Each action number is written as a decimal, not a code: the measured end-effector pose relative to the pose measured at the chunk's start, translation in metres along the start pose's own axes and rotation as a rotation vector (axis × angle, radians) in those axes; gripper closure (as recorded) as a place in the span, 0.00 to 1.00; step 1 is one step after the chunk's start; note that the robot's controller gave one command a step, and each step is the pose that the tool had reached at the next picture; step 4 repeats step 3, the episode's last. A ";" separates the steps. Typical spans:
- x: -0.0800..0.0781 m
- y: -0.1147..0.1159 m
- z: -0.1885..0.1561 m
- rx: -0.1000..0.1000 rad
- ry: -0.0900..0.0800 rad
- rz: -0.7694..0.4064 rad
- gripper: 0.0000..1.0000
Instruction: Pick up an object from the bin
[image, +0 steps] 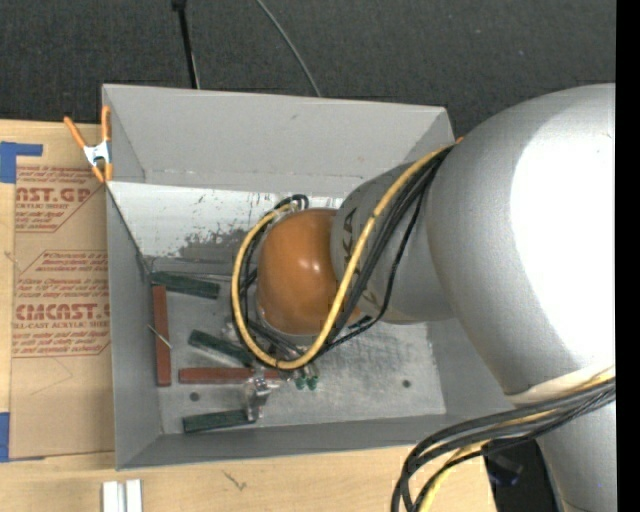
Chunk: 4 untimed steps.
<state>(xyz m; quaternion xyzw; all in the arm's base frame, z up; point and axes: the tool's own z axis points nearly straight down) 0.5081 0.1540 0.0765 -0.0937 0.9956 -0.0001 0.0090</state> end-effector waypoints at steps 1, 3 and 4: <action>-0.002 0.019 0.003 -0.002 0.016 0.136 1.00; -0.029 0.005 -0.202 -0.001 0.019 0.082 1.00; -0.029 0.005 -0.202 -0.001 0.019 0.082 1.00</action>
Offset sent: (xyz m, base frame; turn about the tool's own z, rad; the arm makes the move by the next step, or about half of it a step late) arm 0.0000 0.0000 0.0000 0.0000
